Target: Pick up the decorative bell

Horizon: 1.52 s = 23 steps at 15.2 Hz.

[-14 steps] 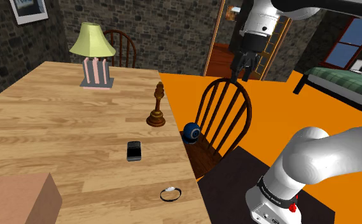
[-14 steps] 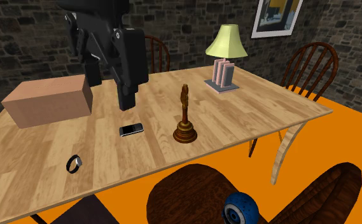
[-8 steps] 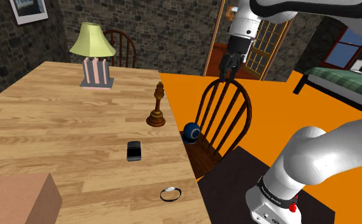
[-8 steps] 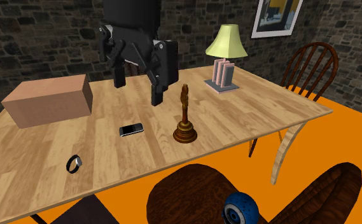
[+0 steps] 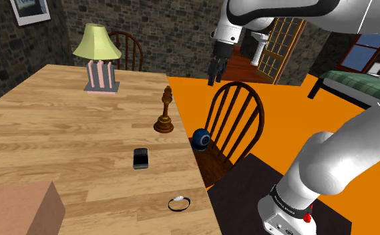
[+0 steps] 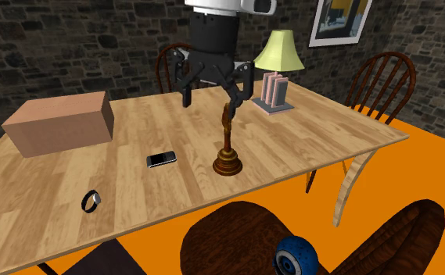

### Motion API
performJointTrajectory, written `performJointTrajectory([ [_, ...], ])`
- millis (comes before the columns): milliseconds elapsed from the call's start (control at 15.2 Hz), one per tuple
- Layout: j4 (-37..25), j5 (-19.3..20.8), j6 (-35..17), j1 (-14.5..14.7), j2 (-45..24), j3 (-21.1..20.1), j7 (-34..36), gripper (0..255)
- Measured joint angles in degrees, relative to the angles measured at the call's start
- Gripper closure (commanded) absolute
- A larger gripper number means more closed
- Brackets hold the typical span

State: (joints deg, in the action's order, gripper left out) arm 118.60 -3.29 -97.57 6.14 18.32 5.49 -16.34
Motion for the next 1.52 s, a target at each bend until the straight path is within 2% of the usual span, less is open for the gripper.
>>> performJointTrajectory([
  [462,-11.3,-1.4,-3.8,2.1,-14.7,0.1,-10.0,0],
  [1122,-32.6,-2.6,-3.4,4.1,-34.8,-2.6,-20.9,0],
  [1518,-30.3,-2.7,-7.0,4.2,-36.1,-2.8,-21.8,0],
])
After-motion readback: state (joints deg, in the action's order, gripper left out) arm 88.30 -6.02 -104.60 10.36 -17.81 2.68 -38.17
